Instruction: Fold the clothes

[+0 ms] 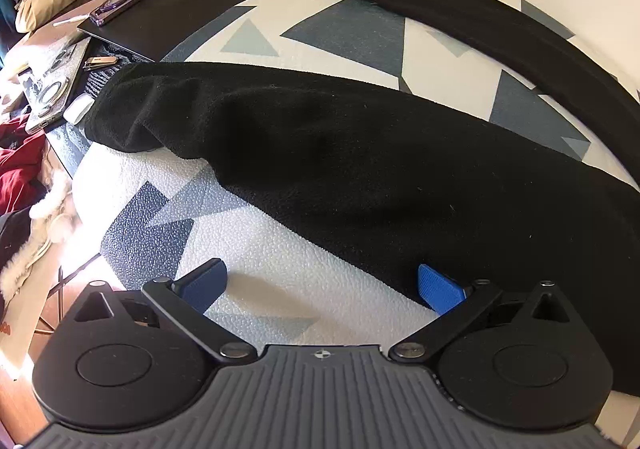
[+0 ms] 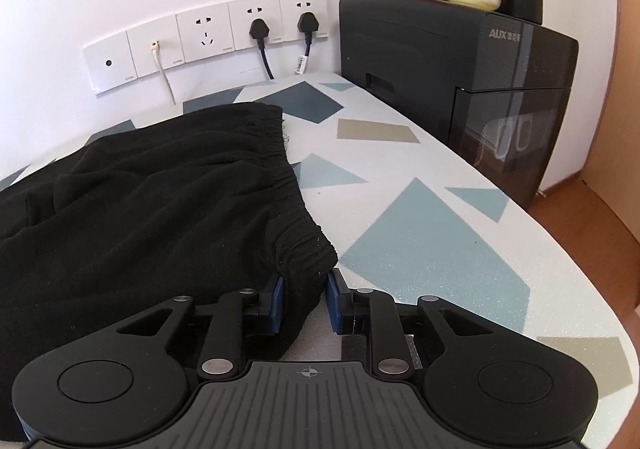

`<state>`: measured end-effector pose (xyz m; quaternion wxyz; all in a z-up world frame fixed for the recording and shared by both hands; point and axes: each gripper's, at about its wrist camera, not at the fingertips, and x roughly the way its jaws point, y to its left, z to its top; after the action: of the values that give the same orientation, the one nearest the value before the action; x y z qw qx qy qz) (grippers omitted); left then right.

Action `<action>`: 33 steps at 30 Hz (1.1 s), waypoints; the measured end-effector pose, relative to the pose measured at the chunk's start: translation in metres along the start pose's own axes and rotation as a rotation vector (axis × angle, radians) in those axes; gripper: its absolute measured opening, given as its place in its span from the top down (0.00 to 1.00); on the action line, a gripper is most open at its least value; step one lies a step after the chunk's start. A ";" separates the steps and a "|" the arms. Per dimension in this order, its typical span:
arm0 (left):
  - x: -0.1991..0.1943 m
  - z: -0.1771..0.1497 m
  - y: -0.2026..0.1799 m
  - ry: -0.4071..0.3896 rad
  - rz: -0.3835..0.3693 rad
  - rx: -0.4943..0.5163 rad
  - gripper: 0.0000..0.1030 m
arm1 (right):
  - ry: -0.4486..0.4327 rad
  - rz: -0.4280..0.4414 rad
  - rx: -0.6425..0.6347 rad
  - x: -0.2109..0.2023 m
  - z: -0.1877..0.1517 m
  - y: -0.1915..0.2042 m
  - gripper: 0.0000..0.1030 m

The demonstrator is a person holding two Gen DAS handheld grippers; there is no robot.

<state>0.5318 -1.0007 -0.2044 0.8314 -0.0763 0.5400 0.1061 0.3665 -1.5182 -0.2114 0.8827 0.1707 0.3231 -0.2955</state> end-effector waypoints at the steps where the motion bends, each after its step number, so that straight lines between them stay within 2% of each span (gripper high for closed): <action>1: 0.000 0.000 0.000 0.000 0.001 -0.001 0.00 | -0.001 -0.001 -0.003 0.000 0.000 0.000 0.80; 7: -0.001 0.002 0.003 0.004 -0.003 -0.026 0.04 | -0.002 -0.006 -0.019 0.000 -0.001 0.002 0.80; 9: -0.003 0.004 0.003 0.001 0.000 -0.037 0.12 | -0.001 -0.004 -0.014 0.000 -0.001 0.002 0.79; 11: -0.005 0.008 0.003 -0.006 -0.017 -0.033 0.26 | -0.001 -0.001 -0.009 0.000 -0.001 0.001 0.79; 12: -0.006 0.009 0.002 -0.009 -0.027 -0.028 0.29 | -0.001 0.000 -0.007 0.000 -0.001 0.001 0.79; 15: -0.008 0.012 -0.003 -0.015 -0.046 0.000 0.46 | -0.001 0.002 -0.003 0.000 -0.001 0.001 0.79; 17: -0.009 0.011 -0.008 -0.021 -0.058 0.027 0.61 | -0.004 0.001 -0.004 0.000 -0.001 0.001 0.79; 19: -0.010 0.009 -0.012 -0.022 -0.076 0.053 0.69 | -0.006 0.000 -0.006 -0.001 -0.002 0.001 0.79; 23: -0.011 0.006 -0.019 -0.033 -0.078 0.096 0.72 | -0.010 -0.003 -0.009 -0.001 -0.003 0.002 0.79; 29: -0.012 0.005 -0.016 -0.034 -0.096 0.098 0.72 | -0.014 -0.006 -0.009 -0.001 -0.003 0.003 0.79; 33: -0.012 0.011 -0.015 -0.001 -0.102 0.093 0.72 | -0.015 0.002 0.003 -0.001 -0.004 0.001 0.79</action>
<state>0.5409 -1.0135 -0.1890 0.8387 -0.0650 0.5393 0.0386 0.3649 -1.5151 -0.2131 0.8851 0.1702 0.3156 -0.2967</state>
